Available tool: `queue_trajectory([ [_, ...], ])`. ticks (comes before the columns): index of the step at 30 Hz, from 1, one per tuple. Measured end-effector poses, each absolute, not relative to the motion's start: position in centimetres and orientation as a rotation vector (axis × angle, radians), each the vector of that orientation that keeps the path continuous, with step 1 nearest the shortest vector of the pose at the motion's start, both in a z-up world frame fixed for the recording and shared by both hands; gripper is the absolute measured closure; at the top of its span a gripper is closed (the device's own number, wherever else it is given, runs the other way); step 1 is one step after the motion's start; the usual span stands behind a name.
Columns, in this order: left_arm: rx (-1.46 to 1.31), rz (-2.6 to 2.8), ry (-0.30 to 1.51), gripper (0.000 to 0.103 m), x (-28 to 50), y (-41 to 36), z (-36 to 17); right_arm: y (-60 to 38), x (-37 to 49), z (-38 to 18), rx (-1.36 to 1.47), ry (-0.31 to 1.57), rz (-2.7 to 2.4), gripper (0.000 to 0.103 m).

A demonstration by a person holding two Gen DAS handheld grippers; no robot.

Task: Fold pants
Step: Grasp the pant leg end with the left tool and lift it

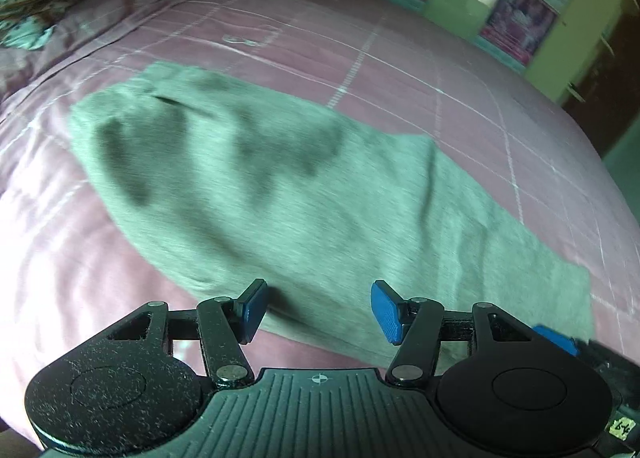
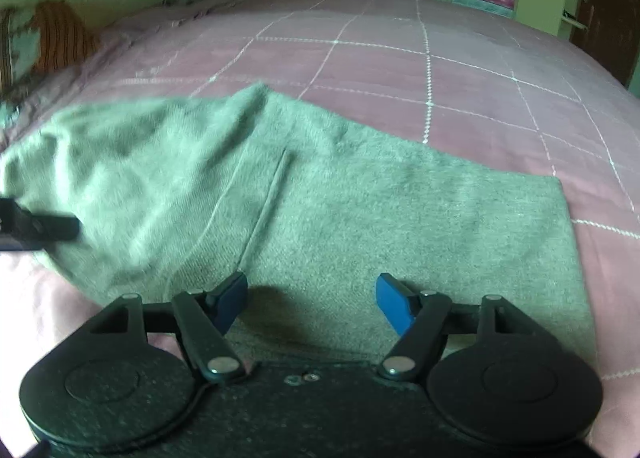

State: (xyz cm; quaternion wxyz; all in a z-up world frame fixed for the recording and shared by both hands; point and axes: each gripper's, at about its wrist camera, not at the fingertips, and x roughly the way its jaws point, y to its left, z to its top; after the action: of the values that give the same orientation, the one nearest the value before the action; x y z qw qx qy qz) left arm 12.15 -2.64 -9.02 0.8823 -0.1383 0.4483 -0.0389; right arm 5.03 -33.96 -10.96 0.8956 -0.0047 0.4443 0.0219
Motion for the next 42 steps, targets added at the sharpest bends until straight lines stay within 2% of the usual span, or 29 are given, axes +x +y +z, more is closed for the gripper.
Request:
queue_trajectory([
  [12, -0.628, 0.104, 0.937, 0.046, 12.3, 7.1, -11.3, -34.3, 5.0, -11.5, -0.004, 0.912, 0.05, 0.029],
  [19, -0.893, 0.084, 0.916, 0.046, 13.7, 9.8, -14.8, -34.4, 5.2, -11.7, -0.006, 0.911, 0.048, 0.027],
  [24, -0.978, 0.067, 0.887, 0.046, 15.1, 9.9, -16.7, -34.3, 5.3, -11.8, -0.012, 0.911, 0.045, 0.026],
  [27, -1.006, 0.062, 0.876, 0.057, 16.1, 9.9, -17.7, -34.2, 5.4, -11.9, -0.014, 0.91, 0.042, 0.026],
  [29, -1.043, 0.062, 0.869, 0.07, 16.8, 10.0, -18.5, -34.3, 5.5, -11.9, -0.015, 0.909, 0.04, 0.026],
  [33, -1.141, 0.042, 0.838, 0.081, 17.7, 10.8, -20.2, -34.3, 5.6, -12.0, -0.019, 0.91, 0.038, 0.025],
  [39, -1.177, 0.021, 0.804, 0.083, 19.0, 10.2, -21.9, -34.3, 5.8, -11.9, -0.024, 0.917, 0.039, 0.025],
  [42, -1.177, 0.018, 0.801, 0.082, 20.0, 10.0, -22.5, -34.1, 5.9, -11.2, -0.027, 0.907, 0.033, 0.029],
])
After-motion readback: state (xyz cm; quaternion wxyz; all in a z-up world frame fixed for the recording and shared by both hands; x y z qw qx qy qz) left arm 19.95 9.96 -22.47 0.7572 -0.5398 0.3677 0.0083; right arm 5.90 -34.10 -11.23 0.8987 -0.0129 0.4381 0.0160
